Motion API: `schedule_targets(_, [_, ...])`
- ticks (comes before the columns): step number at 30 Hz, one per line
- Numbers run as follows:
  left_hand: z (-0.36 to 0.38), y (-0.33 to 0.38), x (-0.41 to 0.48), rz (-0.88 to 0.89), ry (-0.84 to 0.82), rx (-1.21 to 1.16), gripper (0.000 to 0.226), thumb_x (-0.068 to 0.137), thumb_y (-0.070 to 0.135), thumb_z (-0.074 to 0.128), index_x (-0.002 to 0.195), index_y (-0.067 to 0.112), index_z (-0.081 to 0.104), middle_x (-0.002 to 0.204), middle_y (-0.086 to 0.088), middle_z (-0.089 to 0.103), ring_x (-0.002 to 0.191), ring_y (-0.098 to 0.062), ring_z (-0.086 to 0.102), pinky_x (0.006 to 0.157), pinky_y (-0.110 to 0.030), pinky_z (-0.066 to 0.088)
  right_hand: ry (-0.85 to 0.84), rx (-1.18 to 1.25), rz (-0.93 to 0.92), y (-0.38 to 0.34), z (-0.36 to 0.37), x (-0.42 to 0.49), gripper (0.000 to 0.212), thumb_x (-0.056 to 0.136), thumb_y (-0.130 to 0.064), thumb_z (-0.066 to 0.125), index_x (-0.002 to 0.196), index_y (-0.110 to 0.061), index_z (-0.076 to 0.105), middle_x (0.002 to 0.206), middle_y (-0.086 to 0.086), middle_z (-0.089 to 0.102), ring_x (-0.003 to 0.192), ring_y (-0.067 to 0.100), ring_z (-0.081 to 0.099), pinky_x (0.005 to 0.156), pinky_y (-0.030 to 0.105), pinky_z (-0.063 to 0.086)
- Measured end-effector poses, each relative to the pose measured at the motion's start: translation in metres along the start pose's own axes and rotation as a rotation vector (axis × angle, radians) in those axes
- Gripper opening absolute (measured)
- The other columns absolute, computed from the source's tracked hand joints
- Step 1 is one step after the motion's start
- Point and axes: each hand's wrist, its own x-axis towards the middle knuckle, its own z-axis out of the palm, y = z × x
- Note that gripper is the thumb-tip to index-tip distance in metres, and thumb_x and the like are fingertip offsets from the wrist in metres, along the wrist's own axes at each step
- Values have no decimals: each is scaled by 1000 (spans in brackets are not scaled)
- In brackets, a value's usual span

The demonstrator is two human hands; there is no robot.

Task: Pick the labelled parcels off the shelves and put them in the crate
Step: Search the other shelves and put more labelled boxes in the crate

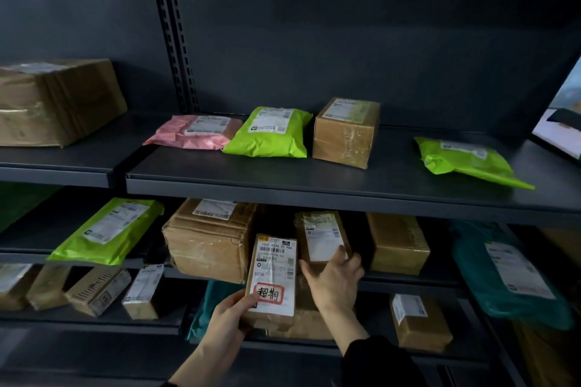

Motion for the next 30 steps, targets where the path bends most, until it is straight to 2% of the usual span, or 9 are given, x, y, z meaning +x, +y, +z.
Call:
schedule_targets(4, [2,5,1,8,0,-25,30,81,3,60,108,-10,59,91,-24,72,90,-36,65,85,-44,51,6,-10,-44,1,-3,1,83,81,-61,52,143,-14,22,147,19,20,130,33,30,103,38,41])
schedule_targets(8, [7,10,4,23,-18,-71,31,81,4,60,109,-10,59,93,-23,72,95,-36,65,82,-41,51,107,-31,-79,19,-13,-9,75,84,-56,53,142,-13,33,144,19,33,128,32,39,100,37,42])
schedule_targets(11, [17,11,3,58,-40,-99,31,85,6,59,112,-9,59,92,-21,73,91,-32,67,70,-36,55,210,10,-70,43,-26,-7,63,83,-44,62,131,-5,49,130,22,50,116,35,50,91,41,49])
schedule_targets(14, [36,10,-3,84,-50,-113,26,86,6,58,109,-7,59,85,-18,74,81,-29,69,52,-29,56,297,28,-43,66,-44,6,54,80,-32,69,120,1,57,117,26,57,106,38,54,84,45,50])
schedule_targets(17, [58,9,-7,86,-68,-98,26,85,7,60,108,-5,59,90,-23,72,85,-34,67,50,-32,56,284,-74,22,77,-65,27,63,84,-42,61,132,-5,46,128,23,49,117,35,46,94,43,43])
schedule_targets(20, [78,1,-6,96,-66,-70,30,83,8,62,110,-5,58,90,-23,73,86,-34,68,63,-37,54,169,-147,87,85,-74,54,82,83,-59,51,144,-11,24,150,23,19,138,36,19,113,44,23])
schedule_targets(23, [98,-6,-4,94,-54,-66,33,82,6,62,111,-7,58,90,-25,72,89,-38,67,70,-40,52,94,-139,106,87,-71,76,98,75,-69,53,146,-13,15,153,23,1,142,37,5,117,46,12])
schedule_targets(27, [116,-13,1,77,-39,-59,26,84,5,61,108,-4,58,82,-22,73,87,-39,66,70,-42,52,37,-123,126,93,-62,91,105,70,-72,56,145,-11,16,152,26,-1,142,39,4,117,44,10])
schedule_targets(30, [125,-14,0,85,-22,-59,22,84,4,59,104,-4,59,77,-21,73,82,-37,66,69,-42,52,33,-83,121,98,-62,91,100,69,-68,60,143,-12,22,150,25,8,137,38,15,115,42,19])
